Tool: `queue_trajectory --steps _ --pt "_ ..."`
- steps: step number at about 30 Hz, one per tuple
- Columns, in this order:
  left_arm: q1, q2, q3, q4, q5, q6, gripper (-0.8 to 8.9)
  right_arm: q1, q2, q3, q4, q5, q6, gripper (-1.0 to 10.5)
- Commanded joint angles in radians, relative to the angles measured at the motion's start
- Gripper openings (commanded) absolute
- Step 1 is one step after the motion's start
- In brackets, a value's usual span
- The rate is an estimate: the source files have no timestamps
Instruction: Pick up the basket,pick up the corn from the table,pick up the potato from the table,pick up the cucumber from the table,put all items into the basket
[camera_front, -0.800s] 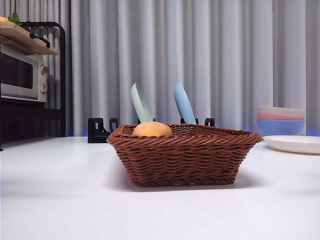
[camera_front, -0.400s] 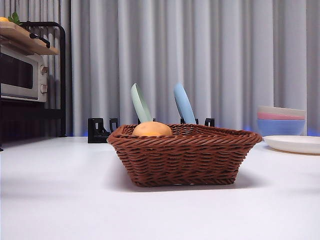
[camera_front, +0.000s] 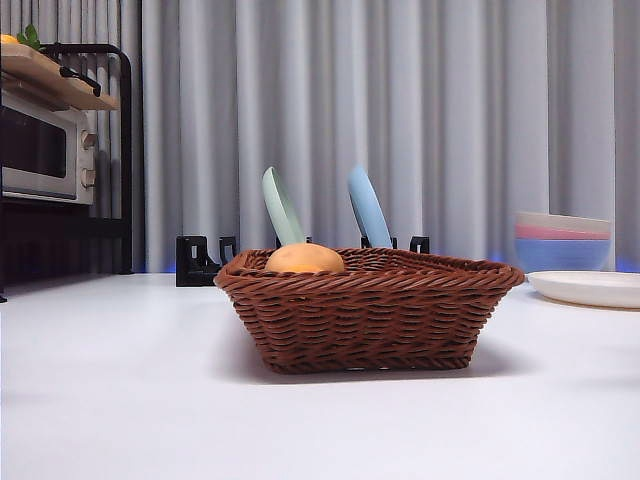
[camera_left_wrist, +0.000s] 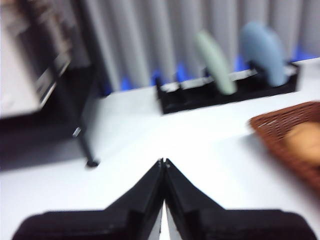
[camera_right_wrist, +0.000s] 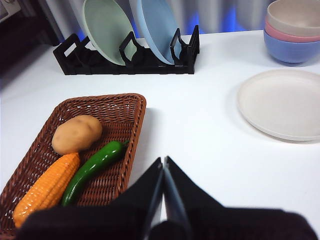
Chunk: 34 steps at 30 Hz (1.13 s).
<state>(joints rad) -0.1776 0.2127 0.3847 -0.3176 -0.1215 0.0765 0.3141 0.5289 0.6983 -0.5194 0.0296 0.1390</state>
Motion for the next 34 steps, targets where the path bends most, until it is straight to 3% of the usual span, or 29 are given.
queue_trajectory --steps 1,6,12,18,34 --pt "0.069 -0.066 -0.144 0.077 0.039 -0.043 -0.03 0.001 0.001 -0.003 0.005 0.003 0.009 0.0" --pt "0.129 -0.131 -0.290 0.176 0.070 -0.057 -0.03 0.001 0.001 -0.003 0.005 0.003 0.009 0.0" --pt "0.162 -0.187 -0.362 0.180 0.093 -0.057 -0.03 0.001 0.001 -0.003 0.005 0.003 0.009 0.0" --pt "0.174 -0.211 -0.373 0.108 0.103 -0.058 -0.03 0.001 0.001 -0.003 0.005 0.003 0.009 0.0" --pt "0.173 -0.210 -0.373 0.114 0.099 -0.057 -0.03 0.001 0.001 -0.003 0.005 0.003 0.008 0.0"
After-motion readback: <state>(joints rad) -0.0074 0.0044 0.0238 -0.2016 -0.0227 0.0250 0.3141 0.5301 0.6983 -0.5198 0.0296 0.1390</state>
